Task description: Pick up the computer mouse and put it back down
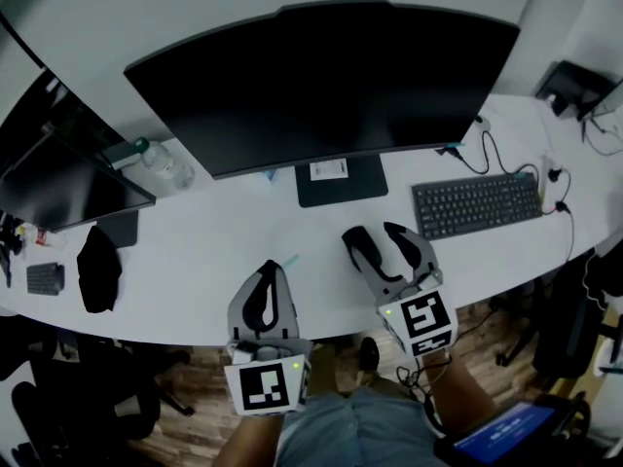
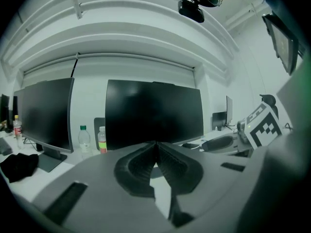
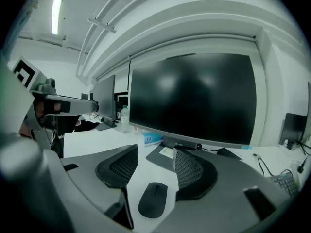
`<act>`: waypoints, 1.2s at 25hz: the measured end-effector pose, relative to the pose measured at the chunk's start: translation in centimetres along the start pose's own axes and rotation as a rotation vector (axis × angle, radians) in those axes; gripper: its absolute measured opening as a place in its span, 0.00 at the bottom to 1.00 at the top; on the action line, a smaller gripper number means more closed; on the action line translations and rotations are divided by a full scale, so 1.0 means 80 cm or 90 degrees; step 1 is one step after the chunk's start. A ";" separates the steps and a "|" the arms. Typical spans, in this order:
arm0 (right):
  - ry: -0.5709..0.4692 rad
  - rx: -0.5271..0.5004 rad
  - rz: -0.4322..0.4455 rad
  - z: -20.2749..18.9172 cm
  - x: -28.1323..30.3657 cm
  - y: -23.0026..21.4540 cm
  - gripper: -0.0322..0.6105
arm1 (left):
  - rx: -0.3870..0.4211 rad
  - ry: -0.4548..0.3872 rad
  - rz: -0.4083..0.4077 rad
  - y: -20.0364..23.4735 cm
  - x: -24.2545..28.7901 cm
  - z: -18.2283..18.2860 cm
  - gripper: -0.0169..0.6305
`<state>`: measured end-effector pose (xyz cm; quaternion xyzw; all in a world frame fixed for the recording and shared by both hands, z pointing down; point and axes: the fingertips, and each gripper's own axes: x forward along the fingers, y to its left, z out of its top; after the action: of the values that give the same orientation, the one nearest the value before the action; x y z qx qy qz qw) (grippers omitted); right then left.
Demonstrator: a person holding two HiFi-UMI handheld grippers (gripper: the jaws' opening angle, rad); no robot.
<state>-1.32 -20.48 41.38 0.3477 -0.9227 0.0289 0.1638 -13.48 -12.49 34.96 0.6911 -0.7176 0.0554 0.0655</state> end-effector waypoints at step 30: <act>0.223 0.067 -0.003 -0.187 0.069 0.013 0.62 | -0.032 0.152 -0.054 0.028 0.074 -0.132 0.03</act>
<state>-1.65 -20.70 57.32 0.3476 -0.8764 0.1368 0.3041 -15.78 -16.47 46.43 0.7073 -0.6763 0.1165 0.1696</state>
